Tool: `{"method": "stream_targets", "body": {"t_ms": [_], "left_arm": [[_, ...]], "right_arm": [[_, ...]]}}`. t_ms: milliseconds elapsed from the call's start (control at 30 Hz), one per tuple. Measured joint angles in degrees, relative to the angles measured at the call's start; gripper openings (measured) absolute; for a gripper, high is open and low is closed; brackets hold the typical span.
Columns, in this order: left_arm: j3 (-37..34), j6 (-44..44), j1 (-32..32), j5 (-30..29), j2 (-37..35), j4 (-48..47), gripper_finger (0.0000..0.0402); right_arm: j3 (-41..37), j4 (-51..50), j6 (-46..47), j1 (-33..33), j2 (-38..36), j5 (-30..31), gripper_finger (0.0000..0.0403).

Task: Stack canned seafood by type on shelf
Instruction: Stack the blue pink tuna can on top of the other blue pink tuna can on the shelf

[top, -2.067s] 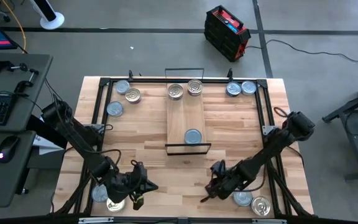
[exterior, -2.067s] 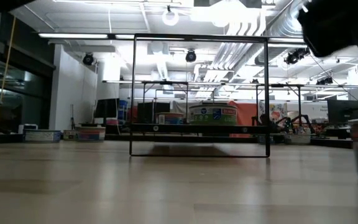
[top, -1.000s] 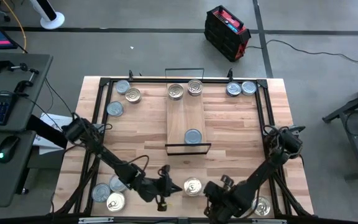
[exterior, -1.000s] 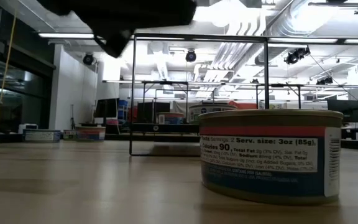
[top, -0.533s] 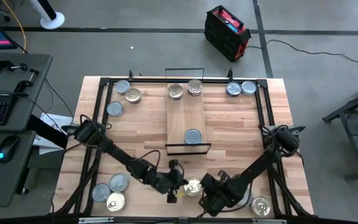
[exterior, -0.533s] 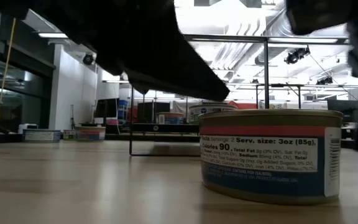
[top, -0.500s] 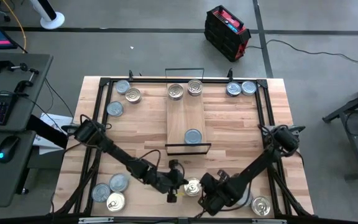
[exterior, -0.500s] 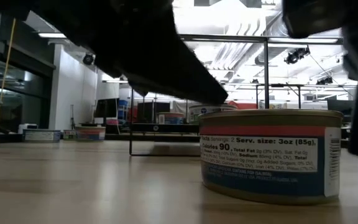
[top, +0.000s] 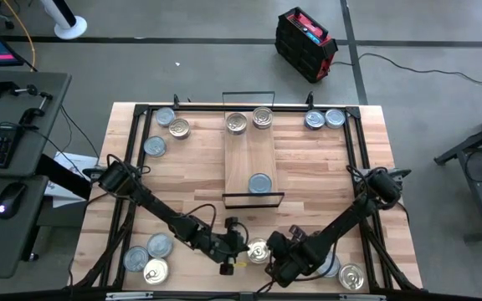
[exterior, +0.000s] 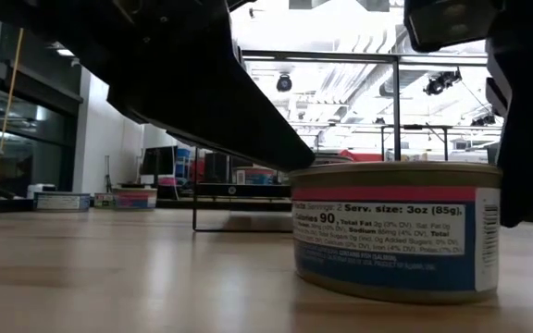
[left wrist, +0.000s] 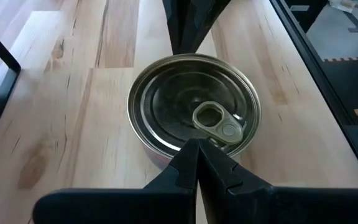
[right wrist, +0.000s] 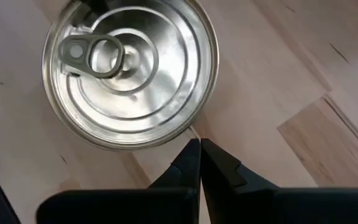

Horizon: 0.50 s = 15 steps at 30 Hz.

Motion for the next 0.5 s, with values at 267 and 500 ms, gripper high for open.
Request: {"method": "stream_targets", "body": {"t_ms": [267, 500], "left_arm": [[-0.1, 0.6, -0.1, 0.0, -0.1, -1.3, 0.0], [0.0, 0.6, -0.4, -0.2, -0.2, -4.1, 0.0]], "right_arm": [[0.0, 2.2, -1.8, -1.6, 0.0, -0.4, 0.0], [3.3, 0.9, -2.9, -1.8, 0.0, -0.4, 0.0]]}}
